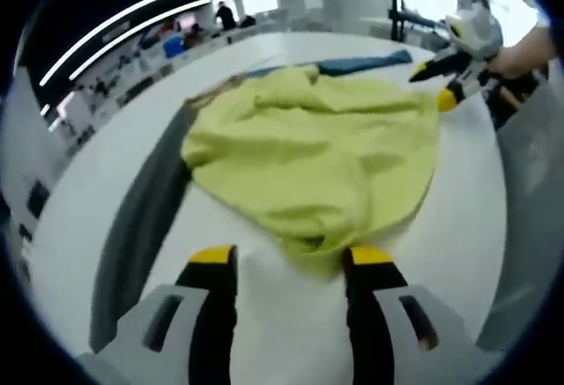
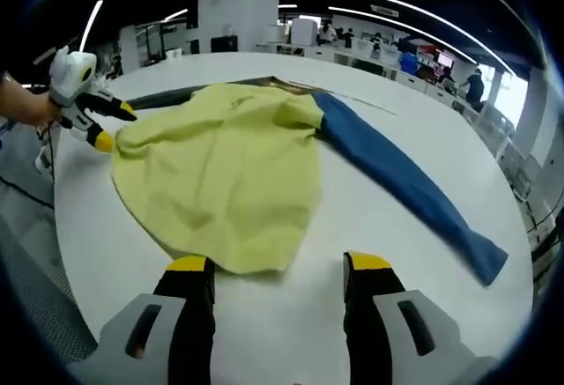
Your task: Fold the garment on the visible template until the final outline fits inside the template.
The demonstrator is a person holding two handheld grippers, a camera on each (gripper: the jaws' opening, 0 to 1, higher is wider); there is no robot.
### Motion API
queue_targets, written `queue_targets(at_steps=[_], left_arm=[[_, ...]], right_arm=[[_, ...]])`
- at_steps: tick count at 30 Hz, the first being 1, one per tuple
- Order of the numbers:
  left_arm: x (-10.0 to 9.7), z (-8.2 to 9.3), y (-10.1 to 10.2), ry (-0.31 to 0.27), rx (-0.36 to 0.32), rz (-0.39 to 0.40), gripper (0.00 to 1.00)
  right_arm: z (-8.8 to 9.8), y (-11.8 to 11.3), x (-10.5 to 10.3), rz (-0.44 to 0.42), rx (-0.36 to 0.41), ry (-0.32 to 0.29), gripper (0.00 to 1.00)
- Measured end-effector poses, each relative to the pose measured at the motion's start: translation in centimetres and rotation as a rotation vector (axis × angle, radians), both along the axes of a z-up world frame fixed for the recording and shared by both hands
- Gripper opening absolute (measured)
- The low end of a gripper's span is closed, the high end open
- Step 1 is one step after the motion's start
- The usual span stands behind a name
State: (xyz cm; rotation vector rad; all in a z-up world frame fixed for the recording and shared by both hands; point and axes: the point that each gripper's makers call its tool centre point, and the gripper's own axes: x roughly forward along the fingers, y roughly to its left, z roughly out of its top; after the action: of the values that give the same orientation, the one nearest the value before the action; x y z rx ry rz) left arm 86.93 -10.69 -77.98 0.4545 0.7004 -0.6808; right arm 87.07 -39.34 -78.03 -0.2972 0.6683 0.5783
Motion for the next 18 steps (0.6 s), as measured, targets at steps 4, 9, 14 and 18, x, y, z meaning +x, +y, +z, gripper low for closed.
queue_targets(at_steps=[4, 9, 14, 18], left_arm=[[-0.2, 0.1, -0.4, -0.009, 0.014, -0.024, 0.34], [-0.4, 0.3, -0.8, -0.026, 0.033, -0.053, 0.26], [-0.4, 0.8, -1.1, -0.047, 0.043, -0.074, 0.19], [-0.2, 1.8, -1.3, -0.065, 0.009, -0.047, 0.01]], right_arm=[[0.1, 0.2, 0.0, 0.011, 0.002, -0.018, 0.57], [0.3, 0.2, 0.3, 0.026, -0.011, -0.049, 0.53], [0.6, 0.6, 0.5, 0.070, -0.046, -0.091, 0.43], [1.0, 1.1, 0.7, 0.101, -0.051, -0.122, 0.28]])
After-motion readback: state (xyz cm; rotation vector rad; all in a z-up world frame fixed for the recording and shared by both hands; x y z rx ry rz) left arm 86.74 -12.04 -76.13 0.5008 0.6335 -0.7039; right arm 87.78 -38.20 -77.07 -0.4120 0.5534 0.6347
